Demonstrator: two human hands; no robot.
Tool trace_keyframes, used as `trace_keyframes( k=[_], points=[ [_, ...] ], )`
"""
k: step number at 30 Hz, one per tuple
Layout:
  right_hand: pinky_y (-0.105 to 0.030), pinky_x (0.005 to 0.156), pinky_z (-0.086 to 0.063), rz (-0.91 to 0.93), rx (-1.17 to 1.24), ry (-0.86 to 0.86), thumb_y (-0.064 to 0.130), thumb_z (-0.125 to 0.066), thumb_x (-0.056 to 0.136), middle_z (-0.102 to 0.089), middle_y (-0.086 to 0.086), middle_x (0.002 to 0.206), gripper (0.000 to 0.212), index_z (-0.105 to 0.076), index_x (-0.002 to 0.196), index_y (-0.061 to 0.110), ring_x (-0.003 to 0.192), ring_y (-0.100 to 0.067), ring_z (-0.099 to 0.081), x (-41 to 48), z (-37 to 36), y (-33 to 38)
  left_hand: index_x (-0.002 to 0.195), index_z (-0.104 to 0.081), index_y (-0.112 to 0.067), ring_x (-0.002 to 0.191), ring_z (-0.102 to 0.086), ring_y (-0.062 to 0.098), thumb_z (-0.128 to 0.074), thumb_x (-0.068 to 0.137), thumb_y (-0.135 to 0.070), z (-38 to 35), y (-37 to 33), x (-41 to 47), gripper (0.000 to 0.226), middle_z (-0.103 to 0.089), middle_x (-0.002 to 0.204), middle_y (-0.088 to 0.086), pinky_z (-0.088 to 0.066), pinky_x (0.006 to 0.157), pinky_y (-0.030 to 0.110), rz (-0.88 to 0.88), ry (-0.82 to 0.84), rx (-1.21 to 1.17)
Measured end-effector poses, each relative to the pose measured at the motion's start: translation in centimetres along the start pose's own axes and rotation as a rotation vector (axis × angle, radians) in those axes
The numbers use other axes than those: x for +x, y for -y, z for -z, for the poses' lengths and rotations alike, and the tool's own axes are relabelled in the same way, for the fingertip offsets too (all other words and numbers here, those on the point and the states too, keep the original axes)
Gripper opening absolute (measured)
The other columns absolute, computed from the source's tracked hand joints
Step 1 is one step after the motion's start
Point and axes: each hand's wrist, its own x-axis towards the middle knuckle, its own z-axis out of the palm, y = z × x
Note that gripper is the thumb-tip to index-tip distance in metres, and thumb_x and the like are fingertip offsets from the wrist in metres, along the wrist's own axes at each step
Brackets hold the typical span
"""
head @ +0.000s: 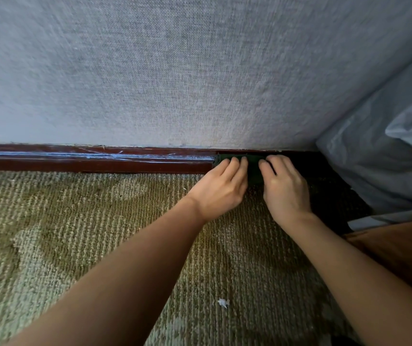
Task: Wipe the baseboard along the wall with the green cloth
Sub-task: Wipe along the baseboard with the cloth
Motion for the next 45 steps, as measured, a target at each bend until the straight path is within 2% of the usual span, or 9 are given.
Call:
trace_keyframes(
  k=[4,10,15,20,27,32,36,41,45],
  points=[
    [-0.038,0.063,-0.055,-0.001,-0.025,-0.017,-0.01,-0.062,0.065,-0.065,-0.023,0.085,0.022,-0.067,0.087,-0.009,0.082,-0.036,-0.065,-0.2,-0.1,0.0,0.108,-0.068,-0.005,0.098,-0.063,0.026,-0.03,0.085,-0.012,0.0,0.1,-0.3,0.045,-0.065,0.114,0.016,-0.052,0.083,0.031,0.025,0.002,-0.028],
    [-0.042,0.066,-0.055,-0.007,0.016,-0.049,-0.008,-0.052,0.068,-0.066,-0.023,0.086,0.029,-0.067,0.092,-0.01,0.085,-0.037,-0.065,-0.7,-0.3,0.1,0.104,-0.069,-0.003,0.091,-0.066,0.026,-0.036,0.083,-0.007,0.3,0.3,0.1,0.039,-0.067,0.108,0.017,-0.054,0.077,0.03,0.068,-0.024,-0.086],
    [-0.049,0.073,-0.053,-0.12,0.09,-0.079,-0.02,-0.063,0.062,-0.065,-0.025,0.088,0.031,-0.067,0.092,-0.012,0.088,-0.041,-0.063,-0.5,-0.5,0.9,0.104,-0.07,-0.005,0.094,-0.066,0.021,-0.036,0.082,-0.006,0.7,0.3,0.0,0.04,-0.068,0.108,0.014,-0.053,0.078,0.028,0.077,-0.007,-0.11],
    [-0.049,0.079,-0.052,-0.195,0.122,-0.019,-0.023,-0.066,0.056,-0.064,-0.025,0.09,0.039,-0.065,0.094,-0.013,0.091,-0.043,-0.06,-0.2,-0.4,1.6,0.102,-0.071,-0.01,0.093,-0.065,0.016,-0.037,0.08,-0.009,1.1,0.4,0.0,0.041,-0.069,0.109,0.009,-0.053,0.075,0.023,0.013,0.041,-0.083],
    [-0.045,0.073,-0.053,-0.148,0.14,-0.005,-0.023,-0.067,0.052,-0.063,-0.022,0.085,0.038,-0.066,0.087,-0.01,0.086,-0.04,-0.061,0.3,-0.4,2.3,0.097,-0.072,-0.01,0.085,-0.066,0.016,-0.03,0.079,-0.01,1.7,1.1,-0.8,0.045,-0.07,0.104,0.009,-0.053,0.071,0.023,0.046,0.09,-0.05],
    [-0.04,0.063,-0.053,-0.128,0.152,0.044,-0.022,-0.07,0.052,-0.062,-0.021,0.084,0.036,-0.067,0.085,-0.007,0.083,-0.039,-0.061,0.0,0.1,2.0,0.091,-0.074,-0.012,0.083,-0.066,0.016,-0.054,0.074,-0.015,1.8,1.4,-0.7,0.026,-0.072,0.098,0.008,-0.052,0.066,0.022,-0.015,0.125,-0.078],
    [-0.036,0.053,-0.053,-0.036,0.135,0.081,-0.016,-0.073,0.053,-0.063,-0.02,0.078,0.031,-0.069,0.082,-0.008,0.075,-0.036,-0.063,-1.3,0.2,2.6,0.09,-0.074,-0.008,0.076,-0.065,0.017,-0.04,0.075,-0.009,1.8,1.3,-1.9,0.038,-0.072,0.095,0.011,-0.051,0.061,0.023,-0.06,0.163,-0.056],
    [-0.035,0.053,-0.051,-0.061,0.129,0.104,-0.014,-0.072,0.058,-0.062,-0.022,0.078,0.027,-0.068,0.084,-0.009,0.074,-0.036,-0.063,-0.6,0.3,2.7,0.091,-0.075,-0.009,0.077,-0.065,0.018,-0.059,0.071,-0.017,1.5,1.6,-1.7,0.027,-0.072,0.095,0.011,-0.052,0.063,0.023,-0.087,0.205,-0.044],
    [-0.035,0.052,-0.05,-0.076,0.125,0.157,-0.012,-0.073,0.065,-0.061,-0.023,0.08,0.024,-0.069,0.088,-0.008,0.072,-0.037,-0.062,-0.4,0.0,2.5,0.091,-0.075,-0.012,0.079,-0.066,0.015,-0.052,0.072,-0.016,1.3,1.3,-1.5,0.03,-0.073,0.095,0.008,-0.051,0.064,0.021,-0.054,0.227,-0.045]
  ],
)
